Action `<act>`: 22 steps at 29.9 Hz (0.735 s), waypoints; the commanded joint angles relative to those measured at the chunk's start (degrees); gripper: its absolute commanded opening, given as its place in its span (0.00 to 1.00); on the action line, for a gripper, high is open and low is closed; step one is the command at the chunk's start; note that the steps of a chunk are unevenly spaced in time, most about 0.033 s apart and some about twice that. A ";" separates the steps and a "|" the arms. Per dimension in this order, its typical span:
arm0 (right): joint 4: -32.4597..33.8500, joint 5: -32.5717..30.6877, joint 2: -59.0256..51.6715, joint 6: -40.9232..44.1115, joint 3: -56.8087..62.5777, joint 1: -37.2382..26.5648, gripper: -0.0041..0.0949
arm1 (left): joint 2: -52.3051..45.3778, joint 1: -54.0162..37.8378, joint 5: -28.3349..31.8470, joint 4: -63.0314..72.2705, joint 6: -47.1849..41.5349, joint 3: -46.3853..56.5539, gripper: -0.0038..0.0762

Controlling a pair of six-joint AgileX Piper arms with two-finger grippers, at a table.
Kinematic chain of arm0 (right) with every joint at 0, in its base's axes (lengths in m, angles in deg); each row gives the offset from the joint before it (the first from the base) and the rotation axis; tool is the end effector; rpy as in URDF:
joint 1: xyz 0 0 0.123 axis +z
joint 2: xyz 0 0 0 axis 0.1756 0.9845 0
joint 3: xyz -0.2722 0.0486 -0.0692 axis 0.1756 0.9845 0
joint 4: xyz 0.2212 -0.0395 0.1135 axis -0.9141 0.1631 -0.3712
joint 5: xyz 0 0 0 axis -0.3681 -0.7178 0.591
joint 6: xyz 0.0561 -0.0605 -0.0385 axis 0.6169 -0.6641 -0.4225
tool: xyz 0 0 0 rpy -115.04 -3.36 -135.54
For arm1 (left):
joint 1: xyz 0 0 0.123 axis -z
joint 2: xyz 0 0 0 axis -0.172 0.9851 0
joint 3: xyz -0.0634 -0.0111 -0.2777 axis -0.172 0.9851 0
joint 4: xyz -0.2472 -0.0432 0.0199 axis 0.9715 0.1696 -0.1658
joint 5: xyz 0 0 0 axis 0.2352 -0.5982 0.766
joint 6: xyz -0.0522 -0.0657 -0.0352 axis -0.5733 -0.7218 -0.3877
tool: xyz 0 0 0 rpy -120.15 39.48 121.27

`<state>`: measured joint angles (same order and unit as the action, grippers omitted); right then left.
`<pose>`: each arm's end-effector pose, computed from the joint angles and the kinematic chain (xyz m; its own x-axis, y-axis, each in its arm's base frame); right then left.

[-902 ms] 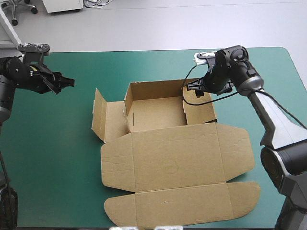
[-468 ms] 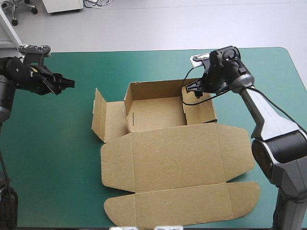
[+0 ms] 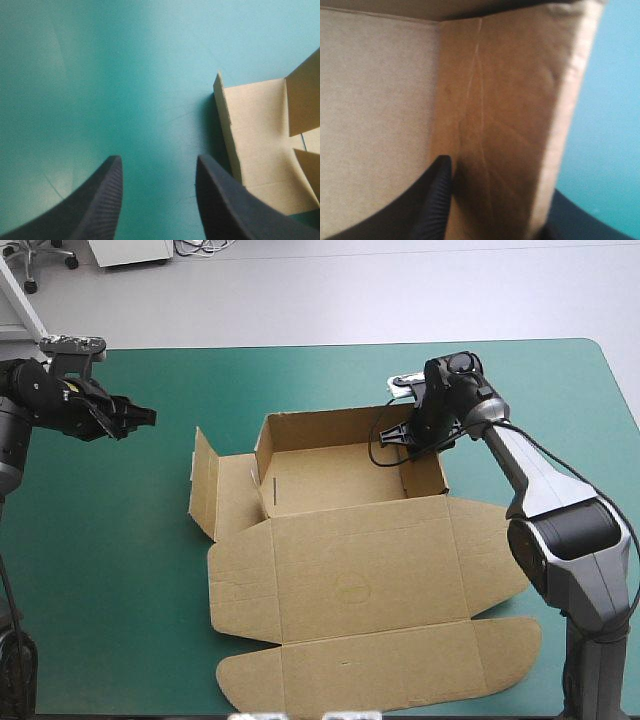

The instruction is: Fold the box

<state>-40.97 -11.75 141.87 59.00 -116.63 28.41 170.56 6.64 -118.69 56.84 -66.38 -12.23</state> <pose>0.4277 0.1437 0.2674 -0.9437 -0.1935 -0.2685 -0.2151 0.9751 0.0535 0.3112 0.0091 0.4080 -0.8029 0.1049 -0.5868 0.1206 0.9926 0.0124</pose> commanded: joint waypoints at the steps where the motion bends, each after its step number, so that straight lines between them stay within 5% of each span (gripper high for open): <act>1: -0.64 0.15 -3.03 -0.56 -1.73 -0.28 0.06 | -1.90 0.03 2.68 1.09 -0.69 -1.45 0.47; 12: -1.59 -0.66 -8.22 -2.15 -10.23 -1.65 0.02 | -1.90 0.03 5.94 0.98 -0.69 -1.45 0.46; 15: -5.30 -0.66 -11.49 -3.48 -12.83 -4.00 0.02 | -1.90 0.03 7.22 0.98 -0.69 -1.45 0.31; 18: -7.92 -0.66 -15.17 -3.77 -14.19 -6.84 0.02 | -1.90 0.03 9.20 1.22 -0.69 -1.45 0.04; 22: -9.02 -0.63 -18.46 -4.07 -15.34 -8.99 0.02 | -1.50 0.03 14.37 4.20 -0.69 -1.45 0.04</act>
<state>-47.52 -12.30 128.77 55.51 -129.26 20.82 170.67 6.64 -111.01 58.34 -66.43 -12.23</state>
